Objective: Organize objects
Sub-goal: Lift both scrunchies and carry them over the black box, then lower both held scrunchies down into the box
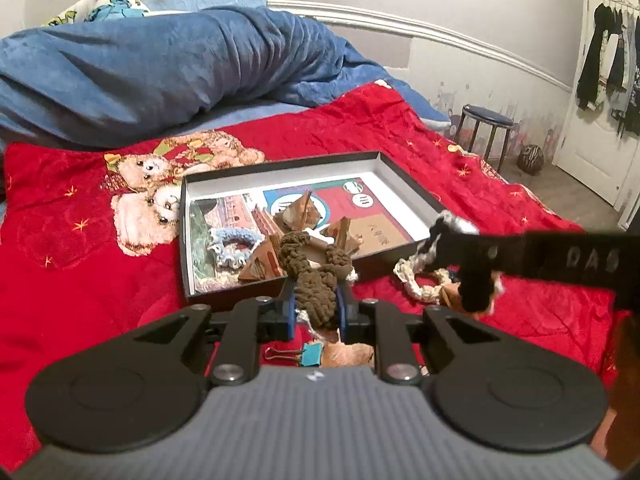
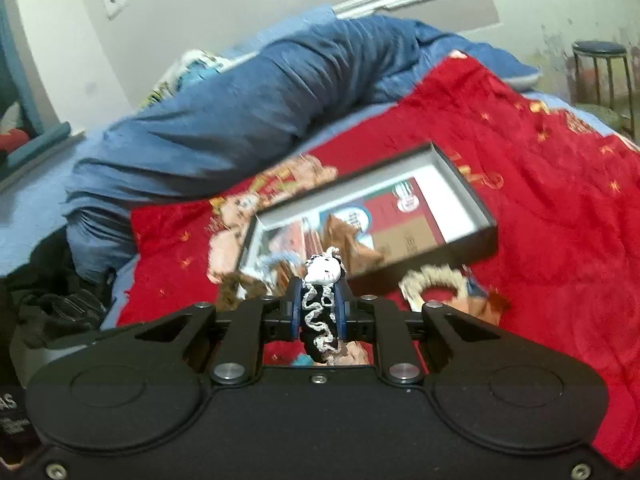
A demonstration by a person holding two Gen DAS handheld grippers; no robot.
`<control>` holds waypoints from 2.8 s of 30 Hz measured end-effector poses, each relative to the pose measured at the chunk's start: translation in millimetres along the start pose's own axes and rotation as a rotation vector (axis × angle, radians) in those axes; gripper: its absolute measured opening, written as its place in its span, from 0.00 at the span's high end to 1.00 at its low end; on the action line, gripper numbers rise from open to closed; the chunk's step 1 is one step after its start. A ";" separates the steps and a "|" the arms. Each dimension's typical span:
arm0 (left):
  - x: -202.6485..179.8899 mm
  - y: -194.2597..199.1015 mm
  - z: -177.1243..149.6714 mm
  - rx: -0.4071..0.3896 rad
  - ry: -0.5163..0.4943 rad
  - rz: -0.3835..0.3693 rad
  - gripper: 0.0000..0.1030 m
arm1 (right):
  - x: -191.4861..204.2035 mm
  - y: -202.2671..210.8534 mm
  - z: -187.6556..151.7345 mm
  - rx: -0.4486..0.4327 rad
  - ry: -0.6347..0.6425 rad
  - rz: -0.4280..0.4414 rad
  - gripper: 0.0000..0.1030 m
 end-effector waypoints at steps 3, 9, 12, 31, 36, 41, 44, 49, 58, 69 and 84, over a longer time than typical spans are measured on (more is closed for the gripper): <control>2.9 0.3 2.8 -0.007 0.016 0.004 0.77 | 0.6 1.1 9.5 -0.002 -0.032 0.027 0.84; 4.2 -1.0 8.6 -0.017 0.052 -0.014 0.77 | 5.4 -10.7 20.8 0.012 -0.082 0.074 0.84; 4.8 0.9 15.9 -0.035 0.045 -0.001 0.77 | 9.8 -16.3 39.9 -0.007 -0.073 0.089 0.84; 8.5 -14.4 105.6 -0.170 0.000 0.070 0.77 | -11.2 -57.7 124.4 -0.049 -0.203 0.186 0.83; 5.7 -28.7 128.4 -0.205 -0.030 0.067 0.77 | -20.0 -76.4 122.4 -0.025 -0.208 0.154 0.83; -10.0 -57.0 118.3 -0.191 0.035 -0.010 0.77 | -47.3 -89.4 120.8 -0.024 -0.216 0.090 0.83; -25.6 -80.7 97.7 -0.154 0.054 -0.060 0.77 | -71.8 -96.7 113.2 -0.015 -0.220 0.004 0.83; -33.3 -123.7 57.9 -0.042 0.130 -0.098 0.77 | -103.1 -113.8 94.5 0.046 -0.230 -0.137 0.83; -40.9 -152.5 34.3 0.014 0.150 -0.159 0.77 | -125.5 -148.4 72.5 0.111 -0.250 -0.194 0.83; -24.2 -167.5 6.3 0.132 0.163 -0.057 0.77 | -104.7 -158.7 61.6 0.136 -0.170 -0.195 0.83; -10.9 -167.0 -0.1 0.157 0.140 0.020 0.77 | -98.3 -160.4 57.7 0.140 -0.159 -0.156 0.83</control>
Point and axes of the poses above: each gripper's, at about its wrist camera, not at the fingertips, and y roughly against the way its jaws point, x to its left, z to its top, the point moved 10 cm from there along -y, roughly the way its jaws point, and after that the axes turned 5 degrees about -x, right-handed, at the moved point
